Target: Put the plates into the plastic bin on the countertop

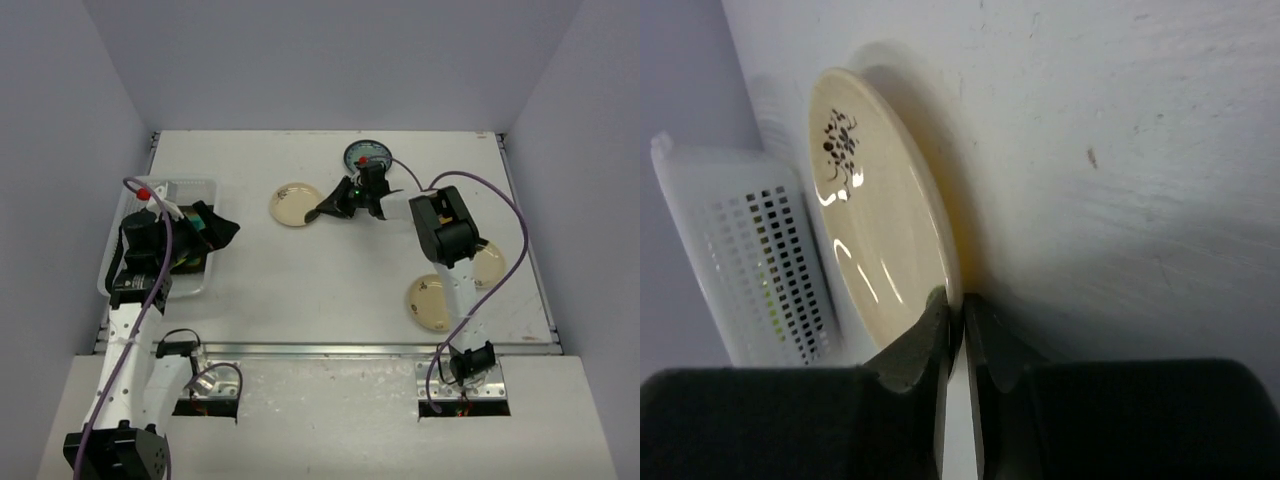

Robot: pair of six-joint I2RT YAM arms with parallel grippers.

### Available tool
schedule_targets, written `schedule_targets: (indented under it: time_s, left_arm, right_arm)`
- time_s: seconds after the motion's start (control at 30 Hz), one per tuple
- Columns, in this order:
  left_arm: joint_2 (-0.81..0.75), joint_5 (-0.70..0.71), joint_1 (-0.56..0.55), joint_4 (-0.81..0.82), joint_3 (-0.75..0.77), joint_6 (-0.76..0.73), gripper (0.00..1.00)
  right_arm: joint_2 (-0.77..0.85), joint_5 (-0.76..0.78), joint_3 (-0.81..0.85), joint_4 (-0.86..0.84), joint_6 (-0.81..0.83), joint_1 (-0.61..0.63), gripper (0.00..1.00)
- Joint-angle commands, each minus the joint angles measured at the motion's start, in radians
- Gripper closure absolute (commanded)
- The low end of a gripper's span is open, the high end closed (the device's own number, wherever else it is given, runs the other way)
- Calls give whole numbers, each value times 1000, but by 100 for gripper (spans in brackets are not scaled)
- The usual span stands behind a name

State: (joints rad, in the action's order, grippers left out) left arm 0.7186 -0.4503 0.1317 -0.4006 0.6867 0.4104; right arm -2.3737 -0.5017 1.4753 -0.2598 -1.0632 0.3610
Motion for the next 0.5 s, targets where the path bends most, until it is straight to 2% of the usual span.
schedule_targets:
  time_s: [0.0,0.03,0.13,0.2,0.27,0.4,0.47]
  left_arm:
    - [17,-14,-8,35,-10,-28,0]
    - [20,-20,-10,37,-10,-28,0]
    - [35,-42,-21,40,-7,-29,0]
    - [69,-77,-37,45,8,-28,0]
    - [104,-119,-79,54,22,-21,0]
    - [200,-108,-196,82,65,-2,0]
    - [252,-82,-254,91,77,4,0]
  right_arm:
    - [-20,81,-73,37,7,19,97]
    - [11,85,-111,15,7,19,100]
    - [161,121,-220,-22,31,19,100]
    - [328,171,-336,6,111,30,100]
    - [457,175,-365,88,207,43,100]
    - [640,75,-335,345,427,88,100]
    - [692,-40,-345,376,460,96,100]
